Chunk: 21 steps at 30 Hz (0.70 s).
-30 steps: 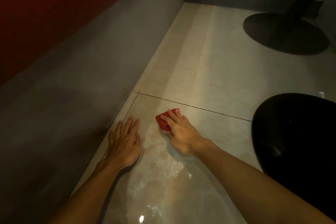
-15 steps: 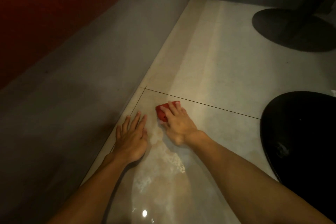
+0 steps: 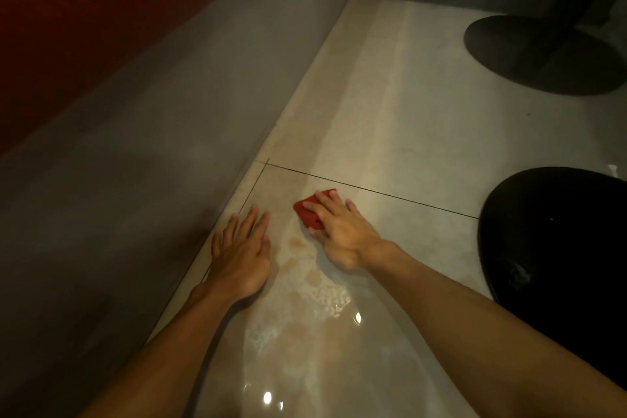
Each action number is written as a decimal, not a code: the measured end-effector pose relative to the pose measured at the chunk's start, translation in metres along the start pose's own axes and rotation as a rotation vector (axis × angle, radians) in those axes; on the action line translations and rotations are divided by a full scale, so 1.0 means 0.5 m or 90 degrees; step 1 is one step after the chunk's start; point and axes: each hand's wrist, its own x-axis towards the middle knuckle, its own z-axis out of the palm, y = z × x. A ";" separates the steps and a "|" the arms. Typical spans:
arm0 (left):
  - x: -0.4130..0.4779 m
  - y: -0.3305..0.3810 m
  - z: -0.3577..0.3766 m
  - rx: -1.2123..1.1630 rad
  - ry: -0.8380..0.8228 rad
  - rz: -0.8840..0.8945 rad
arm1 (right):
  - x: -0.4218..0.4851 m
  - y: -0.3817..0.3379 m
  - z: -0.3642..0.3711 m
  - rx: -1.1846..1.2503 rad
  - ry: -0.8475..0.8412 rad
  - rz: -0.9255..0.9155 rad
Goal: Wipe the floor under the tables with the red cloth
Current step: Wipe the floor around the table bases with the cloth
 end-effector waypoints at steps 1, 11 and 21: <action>-0.001 -0.003 0.001 0.002 0.003 -0.001 | -0.007 -0.003 0.006 -0.007 -0.005 -0.013; 0.009 0.015 0.003 0.023 0.019 -0.028 | -0.142 0.176 -0.070 -0.042 0.039 0.131; 0.024 0.050 0.015 0.014 0.028 0.041 | -0.285 0.208 -0.031 -0.104 0.117 0.317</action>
